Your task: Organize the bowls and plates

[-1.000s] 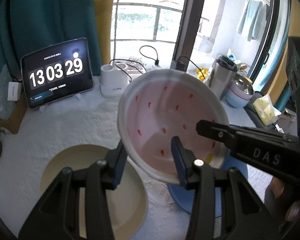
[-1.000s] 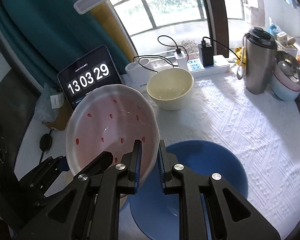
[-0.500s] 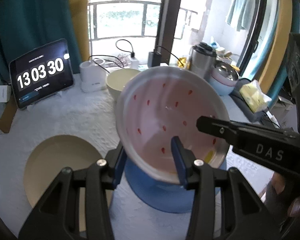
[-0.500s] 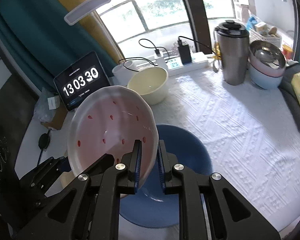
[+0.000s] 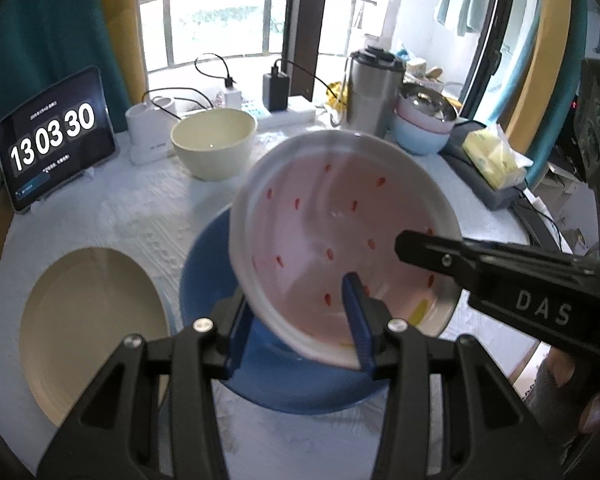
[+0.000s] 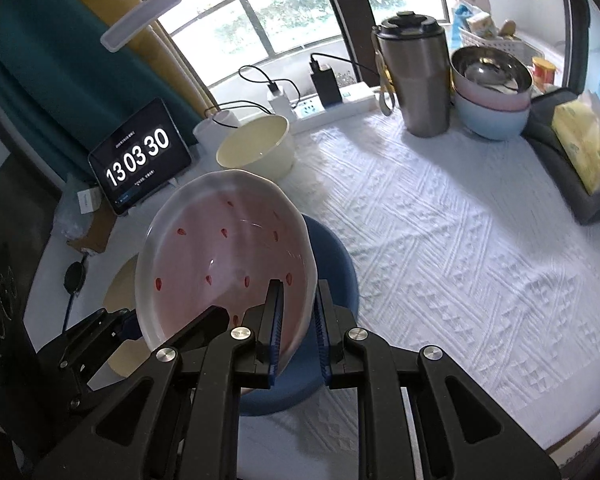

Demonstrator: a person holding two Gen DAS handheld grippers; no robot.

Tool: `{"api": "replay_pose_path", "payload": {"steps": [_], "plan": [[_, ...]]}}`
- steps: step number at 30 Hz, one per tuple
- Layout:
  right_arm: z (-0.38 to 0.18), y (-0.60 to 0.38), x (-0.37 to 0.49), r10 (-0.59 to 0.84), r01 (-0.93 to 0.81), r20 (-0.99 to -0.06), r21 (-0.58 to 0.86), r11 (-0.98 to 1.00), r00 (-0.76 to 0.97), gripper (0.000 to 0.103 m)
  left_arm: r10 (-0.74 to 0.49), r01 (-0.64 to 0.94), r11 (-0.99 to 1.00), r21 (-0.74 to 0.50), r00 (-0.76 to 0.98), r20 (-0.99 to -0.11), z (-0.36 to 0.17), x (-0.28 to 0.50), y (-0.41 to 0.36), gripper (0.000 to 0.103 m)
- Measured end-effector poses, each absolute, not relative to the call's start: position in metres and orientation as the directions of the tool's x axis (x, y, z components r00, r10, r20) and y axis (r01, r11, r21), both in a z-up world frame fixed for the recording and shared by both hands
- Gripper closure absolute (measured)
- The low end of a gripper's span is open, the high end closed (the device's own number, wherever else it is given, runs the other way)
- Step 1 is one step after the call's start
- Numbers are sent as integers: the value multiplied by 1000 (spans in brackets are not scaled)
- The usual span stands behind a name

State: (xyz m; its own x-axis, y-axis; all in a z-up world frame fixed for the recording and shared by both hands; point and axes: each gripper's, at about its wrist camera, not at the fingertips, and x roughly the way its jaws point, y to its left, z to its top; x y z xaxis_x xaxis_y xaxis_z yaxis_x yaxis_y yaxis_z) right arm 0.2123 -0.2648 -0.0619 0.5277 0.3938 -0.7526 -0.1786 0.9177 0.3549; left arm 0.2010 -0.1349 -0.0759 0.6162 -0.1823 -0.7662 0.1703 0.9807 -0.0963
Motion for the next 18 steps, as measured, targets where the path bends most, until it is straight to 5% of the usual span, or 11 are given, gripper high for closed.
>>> {"api": "replay_pose_path", "payload": {"steps": [18], "plan": [[-90, -257, 215, 397, -190, -796, 349, 918, 456, 86, -141, 141, 987, -75, 556, -819, -100, 205, -131, 58]]}}
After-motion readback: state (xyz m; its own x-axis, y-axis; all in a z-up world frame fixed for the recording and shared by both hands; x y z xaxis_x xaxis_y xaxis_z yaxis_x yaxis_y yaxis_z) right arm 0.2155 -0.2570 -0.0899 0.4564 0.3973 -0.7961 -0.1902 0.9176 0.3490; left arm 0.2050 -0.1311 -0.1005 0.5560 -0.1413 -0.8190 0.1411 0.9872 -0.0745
